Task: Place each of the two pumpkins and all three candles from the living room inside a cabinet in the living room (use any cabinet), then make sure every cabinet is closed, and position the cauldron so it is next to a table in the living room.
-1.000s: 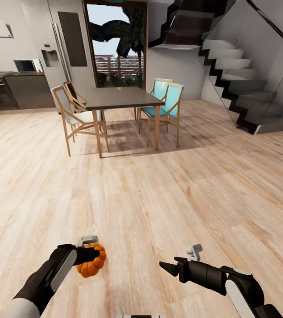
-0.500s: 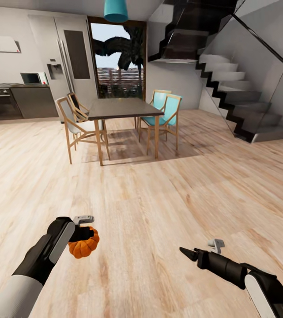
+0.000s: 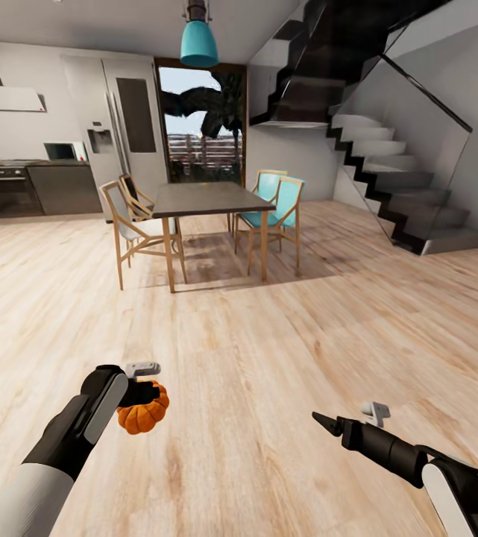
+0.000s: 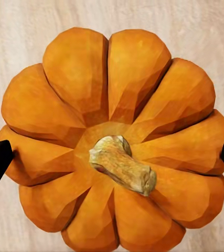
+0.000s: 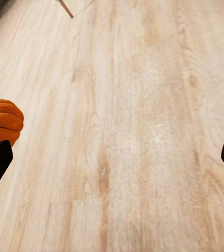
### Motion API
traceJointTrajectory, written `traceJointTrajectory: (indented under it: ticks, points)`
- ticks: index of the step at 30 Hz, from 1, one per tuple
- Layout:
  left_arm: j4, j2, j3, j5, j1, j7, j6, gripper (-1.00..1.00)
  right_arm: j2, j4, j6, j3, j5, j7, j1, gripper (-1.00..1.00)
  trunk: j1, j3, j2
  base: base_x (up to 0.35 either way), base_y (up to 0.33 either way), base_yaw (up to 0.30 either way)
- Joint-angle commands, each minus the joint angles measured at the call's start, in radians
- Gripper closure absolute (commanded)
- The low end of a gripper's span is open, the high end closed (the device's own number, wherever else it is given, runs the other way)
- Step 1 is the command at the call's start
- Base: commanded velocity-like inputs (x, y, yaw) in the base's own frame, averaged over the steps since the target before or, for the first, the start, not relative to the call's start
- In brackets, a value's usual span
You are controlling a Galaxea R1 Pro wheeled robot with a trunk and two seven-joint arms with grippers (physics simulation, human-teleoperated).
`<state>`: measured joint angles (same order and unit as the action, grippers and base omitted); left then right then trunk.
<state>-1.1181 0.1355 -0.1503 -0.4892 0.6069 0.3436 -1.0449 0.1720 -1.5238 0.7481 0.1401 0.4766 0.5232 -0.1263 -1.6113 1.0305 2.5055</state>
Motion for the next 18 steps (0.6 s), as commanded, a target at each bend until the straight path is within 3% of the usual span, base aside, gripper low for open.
traceJointTrajectory:
  ticks: [1,8,18]
  points:
    - [0.000,0.001,-0.003,-0.010,0.001,0.011,-0.002,1.00,0.000,0.002,0.007,0.002,0.003,0.002,0.000,-1.00,0.001,-0.003,0.000,0.000,0.000,0.000]
    - [0.002,0.001,-0.003,-0.010,0.001,0.012,-0.002,1.00,0.000,0.020,0.007,0.003,0.004,0.006,-0.001,-1.00,0.004,-0.030,-0.002,0.000,0.000,0.000]
    - [0.008,0.001,-0.004,-0.009,0.001,0.011,-0.002,1.00,0.000,0.029,0.007,0.008,0.004,0.004,-0.001,-1.00,0.004,-0.030,-0.002,0.000,0.000,0.000]
